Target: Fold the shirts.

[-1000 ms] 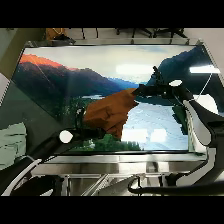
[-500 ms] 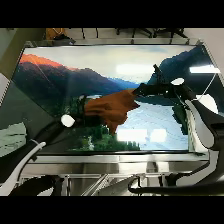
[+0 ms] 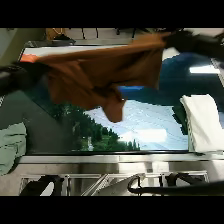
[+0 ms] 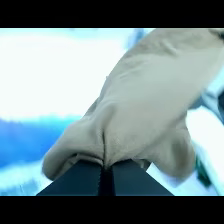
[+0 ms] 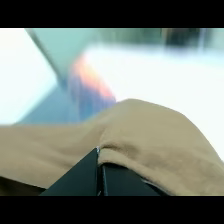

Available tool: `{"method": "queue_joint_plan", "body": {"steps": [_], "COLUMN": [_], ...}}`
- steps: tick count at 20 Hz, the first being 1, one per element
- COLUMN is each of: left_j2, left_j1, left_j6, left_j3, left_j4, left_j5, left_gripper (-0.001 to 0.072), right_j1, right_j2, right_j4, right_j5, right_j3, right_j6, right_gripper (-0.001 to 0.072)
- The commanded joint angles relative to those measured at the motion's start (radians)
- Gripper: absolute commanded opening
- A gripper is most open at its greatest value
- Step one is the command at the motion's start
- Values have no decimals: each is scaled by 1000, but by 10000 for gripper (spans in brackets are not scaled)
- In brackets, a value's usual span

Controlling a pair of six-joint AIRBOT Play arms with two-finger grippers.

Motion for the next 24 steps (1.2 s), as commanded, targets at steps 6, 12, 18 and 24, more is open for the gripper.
{"method": "queue_joint_plan", "body": {"steps": [6,12,18,24], "left_j2": [-24,-232,-711,-1218], "left_j1": [52,52,39,51], "left_j6": [-47,-18,148,108], "left_j3": [625,447,156,438], "left_j4": [12,10,4,5], "left_j5": [-138,-165,-121,-238], "left_gripper": [10,10,10,56], "right_j1": [-15,-15,-13,-13], "right_j2": [285,66,-313,-589], "right_j4": [-167,-283,-282,-175], "right_j5": [-130,68,-44,-265], "right_j3": [179,93,-349,-347], "right_j6": [-99,75,34,-28], "right_gripper": [15,15,15,335]}}
